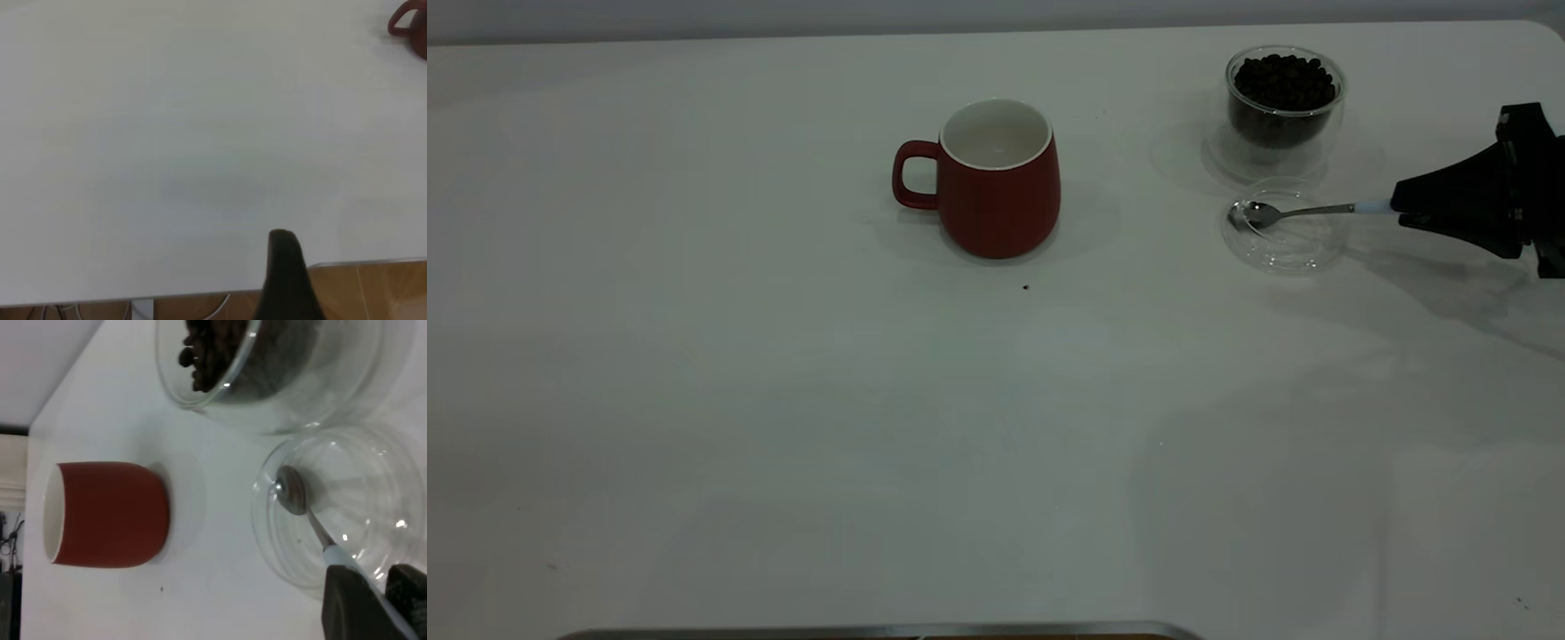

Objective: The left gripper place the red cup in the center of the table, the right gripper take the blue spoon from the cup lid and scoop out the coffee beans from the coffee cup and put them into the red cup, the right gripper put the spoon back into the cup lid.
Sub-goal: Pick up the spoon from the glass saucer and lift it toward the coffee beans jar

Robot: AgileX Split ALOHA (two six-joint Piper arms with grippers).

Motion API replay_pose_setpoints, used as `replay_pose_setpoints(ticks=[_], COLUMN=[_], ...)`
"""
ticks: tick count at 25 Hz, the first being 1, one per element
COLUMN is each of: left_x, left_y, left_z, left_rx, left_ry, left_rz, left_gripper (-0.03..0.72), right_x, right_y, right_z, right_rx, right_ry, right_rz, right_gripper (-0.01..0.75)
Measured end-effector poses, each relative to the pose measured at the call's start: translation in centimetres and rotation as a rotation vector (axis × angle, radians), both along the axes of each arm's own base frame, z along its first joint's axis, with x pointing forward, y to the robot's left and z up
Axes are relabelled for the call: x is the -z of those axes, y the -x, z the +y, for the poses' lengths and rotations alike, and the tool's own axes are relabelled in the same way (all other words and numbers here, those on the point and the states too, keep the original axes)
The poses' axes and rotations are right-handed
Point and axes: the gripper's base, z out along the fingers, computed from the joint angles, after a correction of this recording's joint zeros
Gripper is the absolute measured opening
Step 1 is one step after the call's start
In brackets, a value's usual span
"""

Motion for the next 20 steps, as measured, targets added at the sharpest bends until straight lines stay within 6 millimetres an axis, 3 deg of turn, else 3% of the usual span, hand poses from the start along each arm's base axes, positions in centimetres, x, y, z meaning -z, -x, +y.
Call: replay_pose_setpoints(ticks=[5,20], left_x=[0.0,0.0], left_y=[0.0,0.0], left_z=[0.0,0.0], left_rx=[0.000,-0.001], left_ry=[0.000,0.001], left_rz=[0.000,-0.001], left_gripper=[0.587,0.587], right_x=[-0.8,-6.3], right_y=[-0.1,-0.5], right_z=[0.0,-0.5], right_rx=[-0.032,-0.100], right_ry=[0.006,0.103], right_rz=[-0.011,0.016], right_gripper=[0.111,0.111])
